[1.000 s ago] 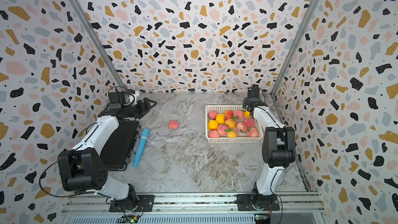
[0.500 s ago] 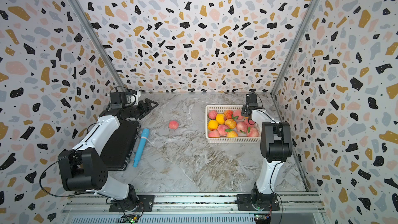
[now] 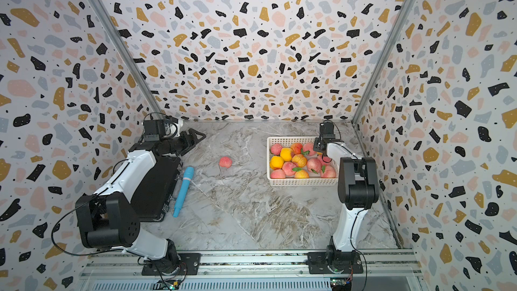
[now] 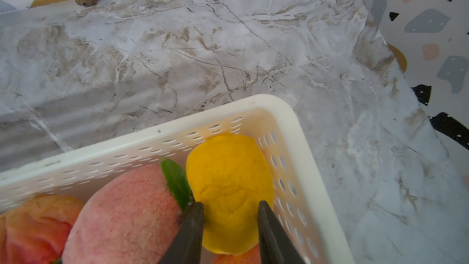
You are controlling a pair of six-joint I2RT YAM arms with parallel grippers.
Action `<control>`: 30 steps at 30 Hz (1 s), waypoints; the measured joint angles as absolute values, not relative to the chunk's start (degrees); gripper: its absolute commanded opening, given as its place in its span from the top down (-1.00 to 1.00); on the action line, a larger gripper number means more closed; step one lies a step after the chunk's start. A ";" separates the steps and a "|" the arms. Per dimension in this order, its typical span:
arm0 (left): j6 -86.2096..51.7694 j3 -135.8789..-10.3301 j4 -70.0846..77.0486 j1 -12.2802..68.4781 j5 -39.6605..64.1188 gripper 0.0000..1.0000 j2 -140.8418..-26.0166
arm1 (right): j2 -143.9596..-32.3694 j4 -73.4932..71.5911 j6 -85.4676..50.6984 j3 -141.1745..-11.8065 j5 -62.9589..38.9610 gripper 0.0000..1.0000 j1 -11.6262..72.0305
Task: Put the peaches into the basket
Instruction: Place the peach in the basket, then pick up the peach from the center of the board.
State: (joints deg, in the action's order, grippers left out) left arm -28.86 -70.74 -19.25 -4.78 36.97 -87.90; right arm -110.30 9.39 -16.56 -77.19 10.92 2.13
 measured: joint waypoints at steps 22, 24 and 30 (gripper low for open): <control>-20.82 -73.21 -27.00 2.22 25.89 -0.78 -91.59 | -69.95 1.67 -24.47 -40.80 2.94 0.26 6.15; -19.55 -73.23 -27.88 2.70 23.94 -0.79 -91.59 | -65.04 0.45 -25.28 -37.01 2.28 0.27 7.33; -16.62 -73.23 -30.96 4.75 17.32 -0.81 -91.59 | -54.33 -5.04 -26.98 -24.95 1.23 0.27 9.41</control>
State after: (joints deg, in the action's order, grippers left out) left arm -16.62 -73.23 -30.96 4.75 17.32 -91.59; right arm -54.33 -5.04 -26.98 -24.95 1.23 9.41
